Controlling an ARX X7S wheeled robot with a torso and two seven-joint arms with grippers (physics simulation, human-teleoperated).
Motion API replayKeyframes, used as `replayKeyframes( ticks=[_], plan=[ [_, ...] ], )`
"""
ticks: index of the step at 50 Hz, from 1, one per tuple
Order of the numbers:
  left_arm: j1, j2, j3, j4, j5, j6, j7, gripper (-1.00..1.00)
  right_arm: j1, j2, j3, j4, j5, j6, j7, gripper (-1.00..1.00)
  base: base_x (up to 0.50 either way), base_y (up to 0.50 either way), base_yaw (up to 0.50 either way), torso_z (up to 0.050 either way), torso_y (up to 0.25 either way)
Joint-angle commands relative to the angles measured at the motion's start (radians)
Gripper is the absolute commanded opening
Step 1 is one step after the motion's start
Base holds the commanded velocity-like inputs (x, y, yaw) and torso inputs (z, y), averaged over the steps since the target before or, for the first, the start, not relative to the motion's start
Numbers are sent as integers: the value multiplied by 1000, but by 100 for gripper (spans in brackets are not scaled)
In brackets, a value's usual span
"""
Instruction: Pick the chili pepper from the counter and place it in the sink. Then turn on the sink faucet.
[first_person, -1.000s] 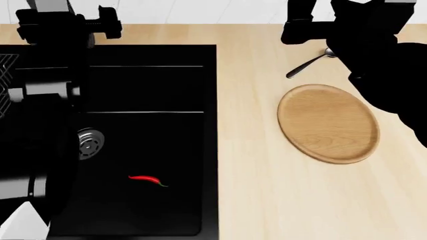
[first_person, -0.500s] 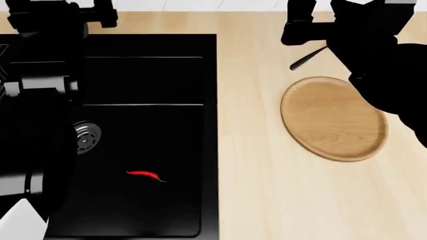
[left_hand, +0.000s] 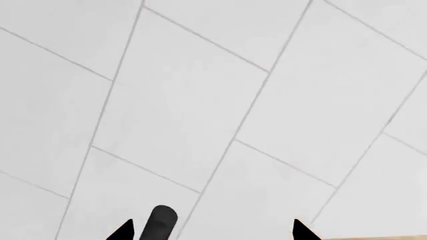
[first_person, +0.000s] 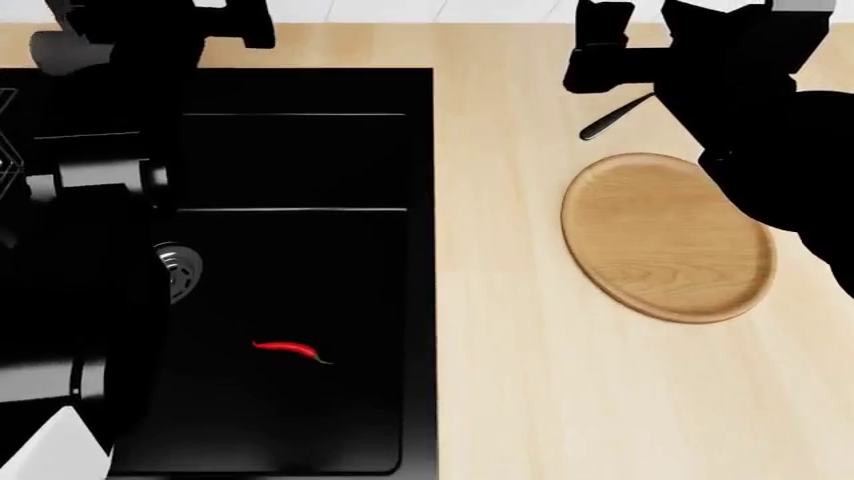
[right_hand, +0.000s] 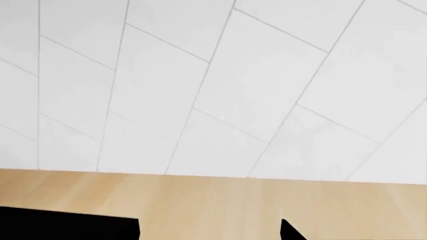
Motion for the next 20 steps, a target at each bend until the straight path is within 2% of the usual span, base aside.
replayKeyframes(
  ticks=[1, 12, 19, 20],
  plan=[
    [80, 15, 4, 209, -53, -91, 161, 100, -1, 1, 2, 1, 1, 0, 1, 100, 0, 0, 0, 0, 0],
    [89, 21, 18, 223, -52, -101, 170, 100, -5, 7, 6, -3, 3, -1, 3, 100, 0, 0, 0, 0, 0],
    [74, 23, 20, 180, -46, -78, 149, 100, -13, 3, 5, 0, -4, -10, -1, 100, 0, 0, 0, 0, 0],
    [72, 26, 7, 165, -52, -69, 123, 100, -32, -8, -6, 9, -50, -44, -3, 100, 0, 0, 0, 0, 0]
  ],
)
